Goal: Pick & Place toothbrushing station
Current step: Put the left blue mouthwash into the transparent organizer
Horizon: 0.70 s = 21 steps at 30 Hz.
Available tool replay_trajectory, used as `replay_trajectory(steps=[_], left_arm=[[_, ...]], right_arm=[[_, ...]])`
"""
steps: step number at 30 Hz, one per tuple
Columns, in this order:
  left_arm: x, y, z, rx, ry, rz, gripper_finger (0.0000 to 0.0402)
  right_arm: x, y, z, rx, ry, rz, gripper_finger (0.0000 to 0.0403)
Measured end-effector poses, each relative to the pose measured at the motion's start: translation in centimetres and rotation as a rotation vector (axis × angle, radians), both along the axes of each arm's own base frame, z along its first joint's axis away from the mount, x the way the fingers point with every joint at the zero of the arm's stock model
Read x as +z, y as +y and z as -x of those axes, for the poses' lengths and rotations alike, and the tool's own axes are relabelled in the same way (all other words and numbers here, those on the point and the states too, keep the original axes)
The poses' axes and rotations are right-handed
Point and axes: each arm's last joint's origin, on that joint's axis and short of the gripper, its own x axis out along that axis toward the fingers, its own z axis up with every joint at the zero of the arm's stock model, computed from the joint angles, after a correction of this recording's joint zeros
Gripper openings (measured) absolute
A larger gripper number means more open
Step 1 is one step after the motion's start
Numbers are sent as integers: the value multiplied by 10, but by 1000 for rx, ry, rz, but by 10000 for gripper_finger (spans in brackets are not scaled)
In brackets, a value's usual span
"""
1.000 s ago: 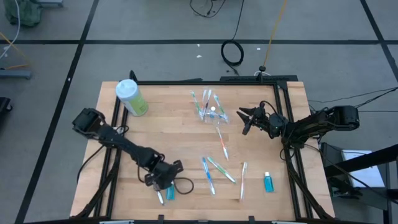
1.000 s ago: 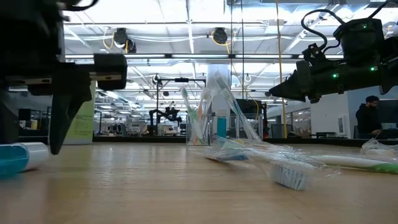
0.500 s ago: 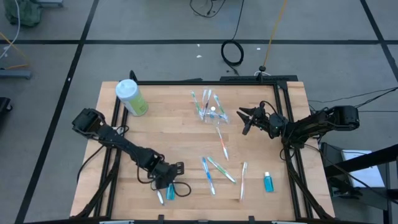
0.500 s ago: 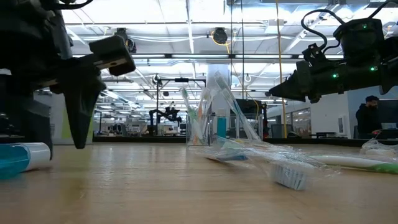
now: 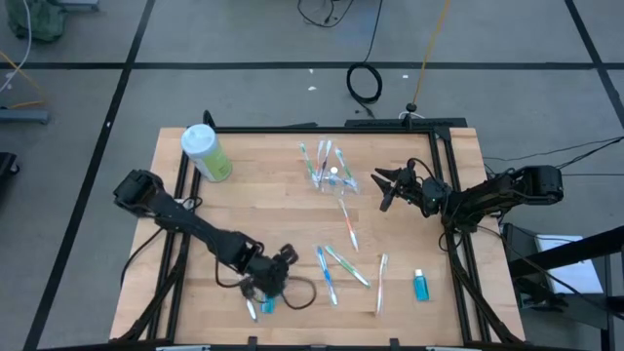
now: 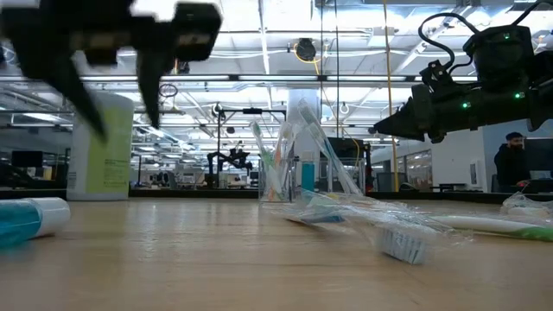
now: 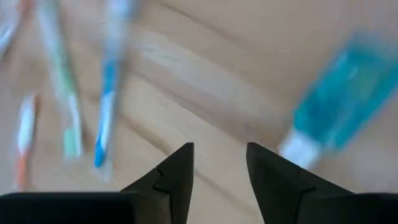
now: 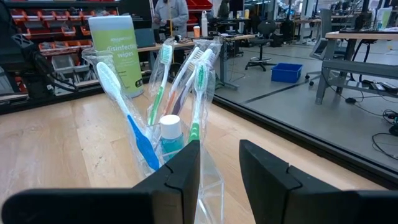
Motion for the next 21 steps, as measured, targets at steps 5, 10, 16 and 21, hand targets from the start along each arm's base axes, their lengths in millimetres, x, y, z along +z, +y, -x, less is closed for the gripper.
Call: replay_trajectory(steps=[5, 10, 16, 21], left_arm=[[47, -6, -19, 687, 81, 448, 154], [55, -7, -18, 1220, 287, 754, 154], [42, -18, -5, 1552, 421, 873, 154], [34, -19, 3, 1658, 351, 821, 154]], right_arm=[[0, 0, 0, 0, -4, -6, 105], [0, 0, 0, 0, -23, -36, 105], [1, 0, 0, 1, -26, -18, 105], [5, 0, 0, 2, -41, 28, 105]])
